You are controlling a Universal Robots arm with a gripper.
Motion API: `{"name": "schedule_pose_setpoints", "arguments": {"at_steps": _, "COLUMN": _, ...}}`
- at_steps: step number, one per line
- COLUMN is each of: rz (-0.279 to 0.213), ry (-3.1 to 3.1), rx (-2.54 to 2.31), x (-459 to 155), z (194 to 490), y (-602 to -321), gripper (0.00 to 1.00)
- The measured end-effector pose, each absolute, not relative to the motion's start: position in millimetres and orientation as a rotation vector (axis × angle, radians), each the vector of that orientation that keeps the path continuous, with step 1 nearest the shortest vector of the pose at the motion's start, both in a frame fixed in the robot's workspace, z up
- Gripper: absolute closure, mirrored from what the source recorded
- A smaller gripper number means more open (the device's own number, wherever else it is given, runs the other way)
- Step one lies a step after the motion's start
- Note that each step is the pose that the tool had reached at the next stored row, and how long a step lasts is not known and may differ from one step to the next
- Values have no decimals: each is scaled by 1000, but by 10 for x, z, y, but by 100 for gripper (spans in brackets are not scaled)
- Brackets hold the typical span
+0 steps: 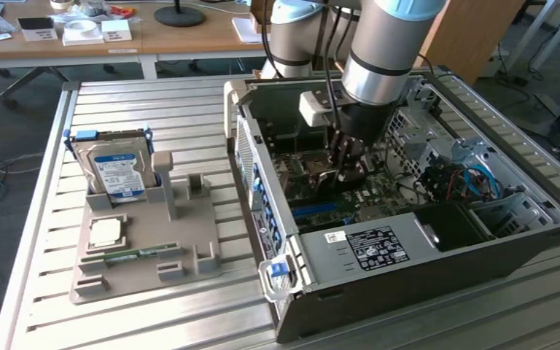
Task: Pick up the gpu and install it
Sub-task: 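Insert the gpu into the slot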
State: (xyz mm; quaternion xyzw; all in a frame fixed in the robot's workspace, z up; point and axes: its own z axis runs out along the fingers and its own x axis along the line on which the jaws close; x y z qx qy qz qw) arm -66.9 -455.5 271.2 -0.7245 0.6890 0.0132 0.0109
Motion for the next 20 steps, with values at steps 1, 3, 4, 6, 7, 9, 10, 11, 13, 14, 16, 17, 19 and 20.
{"name": "schedule_pose_setpoints", "arguments": {"at_steps": 1, "rz": 41, "ry": 2150, "rx": -2261, "x": -672, "z": 2711, "y": -4555, "gripper": 73}}
{"name": "schedule_pose_setpoints", "arguments": {"at_steps": 3, "rz": 41, "ry": 2150, "rx": -2261, "x": -676, "z": 2708, "y": -4555, "gripper": 73}}
{"name": "schedule_pose_setpoints", "arguments": {"at_steps": 4, "rz": 41, "ry": 2149, "rx": -2261, "x": -678, "z": 2708, "y": -4555, "gripper": 73}}
{"name": "schedule_pose_setpoints", "arguments": {"at_steps": 6, "rz": 40, "ry": 2149, "rx": -2260, "x": -691, "z": 2706, "y": -4555, "gripper": 73}}
{"name": "schedule_pose_setpoints", "arguments": {"at_steps": 7, "rz": 39, "ry": 2148, "rx": -2259, "x": -697, "z": 2704, "y": -4555, "gripper": 73}}
{"name": "schedule_pose_setpoints", "arguments": {"at_steps": 9, "rz": 38, "ry": 2148, "rx": -2259, "x": -702, "z": 2705, "y": -4555, "gripper": 73}}
{"name": "schedule_pose_setpoints", "arguments": {"at_steps": 10, "rz": 38, "ry": 2148, "rx": -2259, "x": -703, "z": 2705, "y": -4556, "gripper": 73}}
{"name": "schedule_pose_setpoints", "arguments": {"at_steps": 11, "rz": 38, "ry": 2148, "rx": -2259, "x": -704, "z": 2705, "y": -4563, "gripper": 73}}
{"name": "schedule_pose_setpoints", "arguments": {"at_steps": 13, "rz": 38, "ry": 2149, "rx": -2259, "x": -705, "z": 2705, "y": -4569, "gripper": 73}}
{"name": "schedule_pose_setpoints", "arguments": {"at_steps": 14, "rz": 38, "ry": 2149, "rx": -2259, "x": -705, "z": 2705, "y": -4569, "gripper": 73}}
{"name": "schedule_pose_setpoints", "arguments": {"at_steps": 16, "rz": 38, "ry": 2148, "rx": -2259, "x": -709, "z": 2705, "y": -4569, "gripper": 73}}
{"name": "schedule_pose_setpoints", "arguments": {"at_steps": 17, "rz": 38, "ry": 2148, "rx": -2259, "x": -715, "z": 2705, "y": -4570, "gripper": 73}}
{"name": "schedule_pose_setpoints", "arguments": {"at_steps": 19, "rz": 38, "ry": 2148, "rx": -2259, "x": -726, "z": 2705, "y": -4569, "gripper": 73}}
{"name": "schedule_pose_setpoints", "arguments": {"at_steps": 20, "rz": 38, "ry": 2148, "rx": -2259, "x": -729, "z": 2705, "y": -4569, "gripper": 73}}
